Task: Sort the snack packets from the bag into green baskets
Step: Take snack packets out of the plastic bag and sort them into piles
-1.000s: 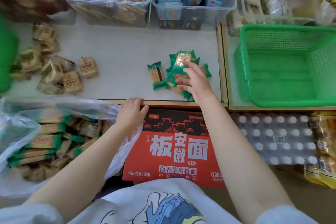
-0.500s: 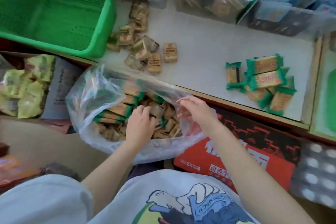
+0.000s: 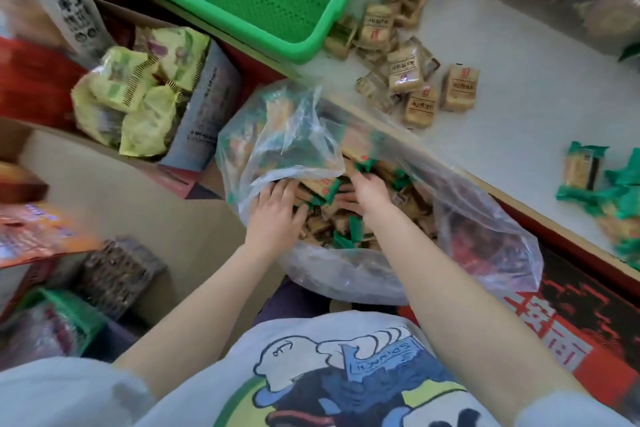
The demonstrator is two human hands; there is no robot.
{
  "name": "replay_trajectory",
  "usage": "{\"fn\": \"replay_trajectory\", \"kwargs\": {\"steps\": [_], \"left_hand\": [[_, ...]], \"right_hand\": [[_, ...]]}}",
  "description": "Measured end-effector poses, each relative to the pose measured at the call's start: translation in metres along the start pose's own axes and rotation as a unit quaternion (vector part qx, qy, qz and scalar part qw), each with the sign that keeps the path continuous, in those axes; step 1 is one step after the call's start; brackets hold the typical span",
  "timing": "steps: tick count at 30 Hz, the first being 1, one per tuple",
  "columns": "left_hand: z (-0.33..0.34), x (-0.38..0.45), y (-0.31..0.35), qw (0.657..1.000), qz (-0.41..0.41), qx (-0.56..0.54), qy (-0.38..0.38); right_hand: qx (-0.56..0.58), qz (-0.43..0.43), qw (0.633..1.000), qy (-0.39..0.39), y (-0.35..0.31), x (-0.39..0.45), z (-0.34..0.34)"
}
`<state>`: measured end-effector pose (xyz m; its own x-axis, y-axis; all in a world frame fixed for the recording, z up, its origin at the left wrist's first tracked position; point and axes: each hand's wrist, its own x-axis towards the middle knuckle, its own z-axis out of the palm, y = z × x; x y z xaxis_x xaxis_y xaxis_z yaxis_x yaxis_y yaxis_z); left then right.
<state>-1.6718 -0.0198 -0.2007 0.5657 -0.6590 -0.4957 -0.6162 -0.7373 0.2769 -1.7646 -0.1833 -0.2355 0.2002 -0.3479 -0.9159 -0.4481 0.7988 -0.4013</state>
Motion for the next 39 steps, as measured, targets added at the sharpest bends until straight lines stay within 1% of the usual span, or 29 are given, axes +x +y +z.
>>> {"fn": "replay_trajectory", "kwargs": {"steps": [2,5,7,10,12,13,14,15,16,18,19,20,21,22,23,24,26,29,30,31,32,33,35,37,39], "left_hand": [[-0.001,-0.001,-0.002,1.0,0.007,-0.011,-0.002],[-0.002,-0.002,-0.006,1.0,0.011,-0.02,-0.011],[-0.004,-0.004,-0.006,0.999,0.004,-0.026,-0.018],[-0.01,-0.011,0.007,0.997,-0.027,-0.071,-0.02],[-0.011,-0.014,0.023,0.995,-0.013,-0.098,-0.008],[-0.01,-0.014,0.034,0.992,-0.002,-0.126,-0.015],[-0.01,-0.014,0.048,0.983,-0.006,-0.18,-0.033],[-0.01,-0.014,0.064,0.965,-0.03,-0.255,-0.06],[-0.011,-0.013,0.082,0.936,-0.063,-0.336,-0.087],[-0.014,-0.01,0.12,0.855,-0.121,-0.483,-0.143],[-0.015,-0.008,0.138,0.823,-0.129,-0.528,-0.167],[-0.014,-0.006,0.155,0.803,-0.12,-0.554,-0.185],[-0.014,-0.005,0.172,0.792,-0.101,-0.567,-0.2],[-0.012,-0.004,0.19,0.786,-0.079,-0.575,-0.213],[-0.009,-0.002,0.207,0.788,-0.055,-0.572,-0.222],[-0.006,-0.001,0.225,0.795,-0.032,-0.561,-0.229],[0.002,0.0,0.263,0.828,0.008,-0.515,-0.22],[0.023,0.005,0.316,0.886,0.035,-0.44,-0.144],[0.032,0.006,0.328,0.91,0.057,-0.392,-0.12],[0.04,0.005,0.337,0.941,0.097,-0.308,-0.099],[0.05,0.006,0.341,0.964,0.144,-0.209,-0.078],[0.06,0.007,0.342,0.974,0.185,-0.116,-0.062],[0.075,0.009,0.337,0.973,0.217,0.014,-0.07],[0.086,0.009,0.327,0.965,0.228,0.085,-0.095],[0.09,0.008,0.32,0.959,0.238,0.115,-0.101]], "right_hand": [[0.022,0.008,1.0,-0.006,-0.004,0.001,0.006],[0.047,0.015,0.998,-0.041,-0.006,-0.006,0.01],[0.033,0.014,0.997,-0.065,-0.004,-0.018,0.004],[-0.029,0.002,0.996,-0.079,0.006,-0.045,-0.024],[-0.06,-0.014,0.995,-0.082,0.015,-0.063,-0.053],[-0.064,-0.026,0.994,-0.088,0.018,-0.072,-0.067],[-0.06,-0.04,0.993,-0.098,0.021,-0.08,-0.082],[-0.049,-0.055,0.991,-0.109,0.023,-0.087,-0.094],[-0.036,-0.071,0.99,-0.116,0.023,-0.094,-0.107],[-0.034,-0.108,0.986,-0.12,0.021,-0.104,-0.133],[-0.054,-0.128,0.984,-0.114,0.02,-0.107,-0.146],[-0.08,-0.144,0.981,-0.105,0.018,-0.11,-0.161],[-0.1,-0.153,0.978,-0.097,0.016,-0.113,-0.176],[-0.112,-0.156,0.977,-0.093,0.015,-0.115,-0.191],[-0.114,-0.156,0.977,-0.092,0.014,-0.117,-0.206],[-0.11,-0.157,0.977,-0.089,0.014,-0.12,-0.221],[-0.087,-0.173,0.98,-0.051,0.015,-0.122,-0.25],[-0.017,-0.196,0.978,0.062,0.015,-0.124,-0.294],[0.016,-0.193,0.976,0.095,0.014,-0.125,-0.31],[0.039,-0.186,0.974,0.123,0.011,-0.126,-0.327],[0.047,-0.178,0.972,0.144,0.008,-0.124,-0.344],[0.049,-0.173,0.971,0.155,0.003,-0.122,-0.36],[0.044,-0.175,0.97,0.163,-0.008,-0.113,-0.383],[0.059,-0.173,0.964,0.192,-0.017,-0.101,-0.396],[0.079,-0.153,0.952,0.254,-0.02,-0.089,-0.403]]}}
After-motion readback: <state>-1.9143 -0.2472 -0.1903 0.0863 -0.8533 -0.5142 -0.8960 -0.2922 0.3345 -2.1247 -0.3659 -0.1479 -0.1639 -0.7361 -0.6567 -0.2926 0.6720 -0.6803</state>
